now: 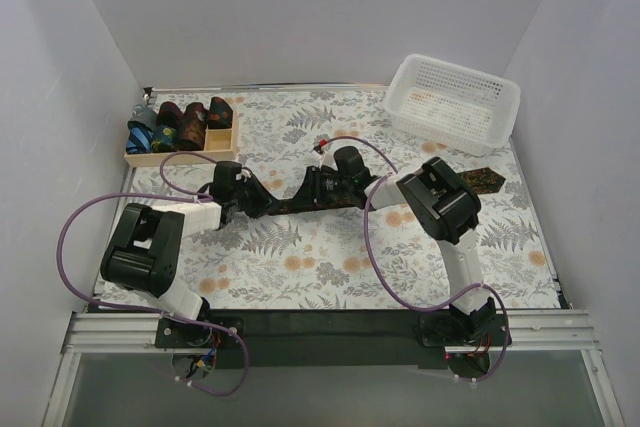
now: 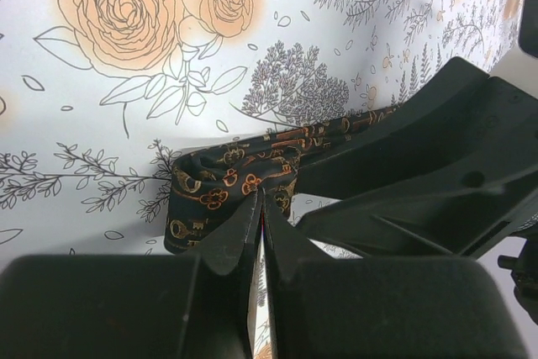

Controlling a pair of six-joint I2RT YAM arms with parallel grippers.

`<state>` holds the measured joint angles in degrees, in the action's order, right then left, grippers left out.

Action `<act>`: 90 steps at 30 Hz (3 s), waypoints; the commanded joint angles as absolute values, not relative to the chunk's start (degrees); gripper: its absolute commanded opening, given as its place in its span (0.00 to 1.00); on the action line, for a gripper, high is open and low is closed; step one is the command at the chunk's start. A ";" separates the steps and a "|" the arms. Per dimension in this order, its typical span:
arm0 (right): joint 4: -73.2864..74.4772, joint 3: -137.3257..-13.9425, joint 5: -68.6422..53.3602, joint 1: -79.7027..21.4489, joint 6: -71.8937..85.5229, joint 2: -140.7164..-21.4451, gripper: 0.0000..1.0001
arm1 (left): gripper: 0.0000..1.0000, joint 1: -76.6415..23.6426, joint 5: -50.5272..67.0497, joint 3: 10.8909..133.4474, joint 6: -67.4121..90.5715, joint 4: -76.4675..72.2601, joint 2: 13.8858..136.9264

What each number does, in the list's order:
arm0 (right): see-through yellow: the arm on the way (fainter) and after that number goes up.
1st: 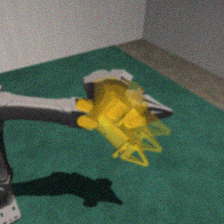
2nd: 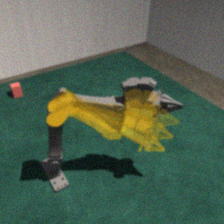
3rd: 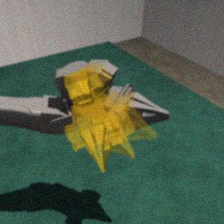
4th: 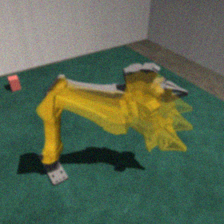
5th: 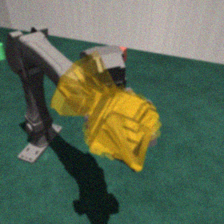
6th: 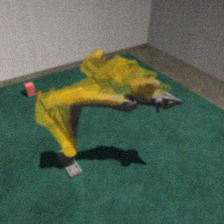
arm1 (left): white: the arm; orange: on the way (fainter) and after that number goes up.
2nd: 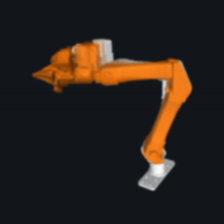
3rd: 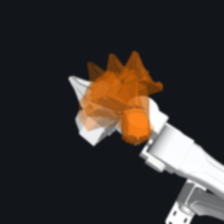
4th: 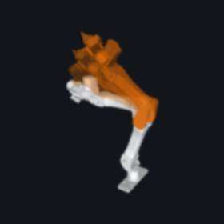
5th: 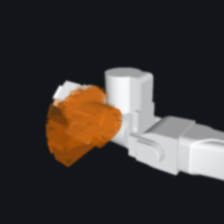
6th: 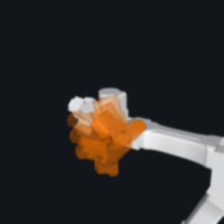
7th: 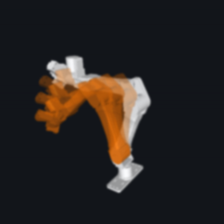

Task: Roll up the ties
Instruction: Roll the tie

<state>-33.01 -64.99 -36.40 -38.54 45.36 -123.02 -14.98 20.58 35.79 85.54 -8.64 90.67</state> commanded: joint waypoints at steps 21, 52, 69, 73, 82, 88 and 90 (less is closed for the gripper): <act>-30.06 -68.99 -34.37 -38.59 42.02 -124.19 0.06 | 0.04 -15.21 20.13 33.84 87.98 -11.60 91.67; -23.73 -70.84 -35.86 -37.27 35.95 -126.83 0.01 | 0.56 -8.88 24.60 39.72 70.84 4.92 88.32; -23.82 -69.87 -36.47 -36.39 36.82 -128.32 0.01 | 0.48 -9.49 27.51 38.33 67.76 2.56 93.96; -23.99 -69.70 -36.65 -36.12 37.53 -128.67 0.01 | 0.49 -10.81 26.11 37.44 67.94 2.02 94.48; -24.08 -69.61 -36.74 -36.04 38.06 -128.58 0.01 | 0.52 -11.51 25.40 35.33 71.80 0.35 94.75; -24.26 -69.26 -36.74 -36.12 38.32 -128.76 0.01 | 0.50 -11.51 26.72 33.66 74.53 -3.34 94.75; -24.34 -69.17 -36.74 -36.12 38.41 -128.67 0.01 | 0.50 -11.51 24.71 32.96 75.06 -3.43 94.48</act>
